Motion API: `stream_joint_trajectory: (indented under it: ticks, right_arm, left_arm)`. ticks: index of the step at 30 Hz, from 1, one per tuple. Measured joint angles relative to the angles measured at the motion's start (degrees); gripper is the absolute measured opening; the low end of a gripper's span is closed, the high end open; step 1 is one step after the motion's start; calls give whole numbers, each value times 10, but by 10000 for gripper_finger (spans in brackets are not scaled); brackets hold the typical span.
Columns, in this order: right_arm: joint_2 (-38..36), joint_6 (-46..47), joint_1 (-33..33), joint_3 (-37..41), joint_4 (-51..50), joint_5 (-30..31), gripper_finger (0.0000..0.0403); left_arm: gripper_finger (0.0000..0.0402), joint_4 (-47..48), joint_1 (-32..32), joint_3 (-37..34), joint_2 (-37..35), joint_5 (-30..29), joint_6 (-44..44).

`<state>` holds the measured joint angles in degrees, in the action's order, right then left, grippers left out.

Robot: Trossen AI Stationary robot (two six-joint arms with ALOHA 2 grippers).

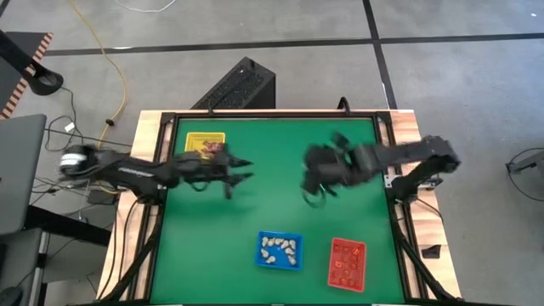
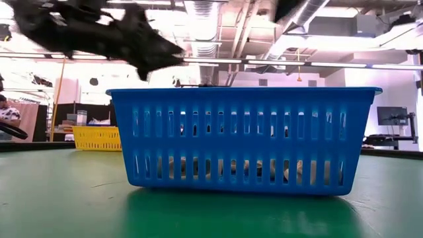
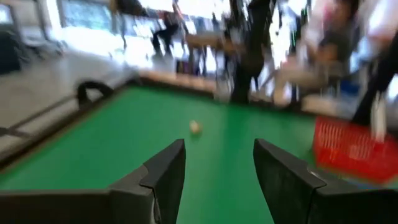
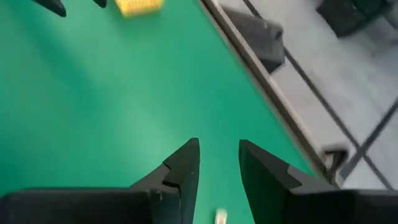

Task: Sort Halloween decoration
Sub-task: Put the white skull toy into the blue basket

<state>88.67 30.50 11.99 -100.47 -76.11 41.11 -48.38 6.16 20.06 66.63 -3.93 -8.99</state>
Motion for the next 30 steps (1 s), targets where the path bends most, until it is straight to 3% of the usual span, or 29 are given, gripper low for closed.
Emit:
stream_joint_trajectory:
  ticks: [4, 8, 10, 14, 17, 23, 25, 30]
  right_arm:
    - [-131, 177, 95, 191, 14, 50, 143]
    - [-243, 314, 193, 356, 64, 113, 143]
    - [-290, 350, 239, 420, 95, 150, 143]
    - [-360, 387, 301, 511, 129, 233, 143]
    - [-402, 383, 319, 530, 115, 258, 143]
    - [-438, 382, 327, 551, 113, 242, 143]
    - [-439, 383, 326, 568, 110, 216, 143]
    - [-437, 404, 326, 580, 93, 194, 143]
  left_arm:
    - [179, 32, 10, 111, 171, 54, 40]
    - [178, 183, 53, 304, 301, 246, 64]
    - [178, 309, 62, 419, 361, 291, 108]
    - [178, 551, 62, 662, 482, 284, 237]
    - [178, 692, 58, 840, 577, 257, 302]
    - [178, 795, 58, 1110, 754, 226, 323]
    - [178, 782, 59, 1150, 788, 225, 323]
    - [178, 686, 59, 1100, 788, 227, 324]
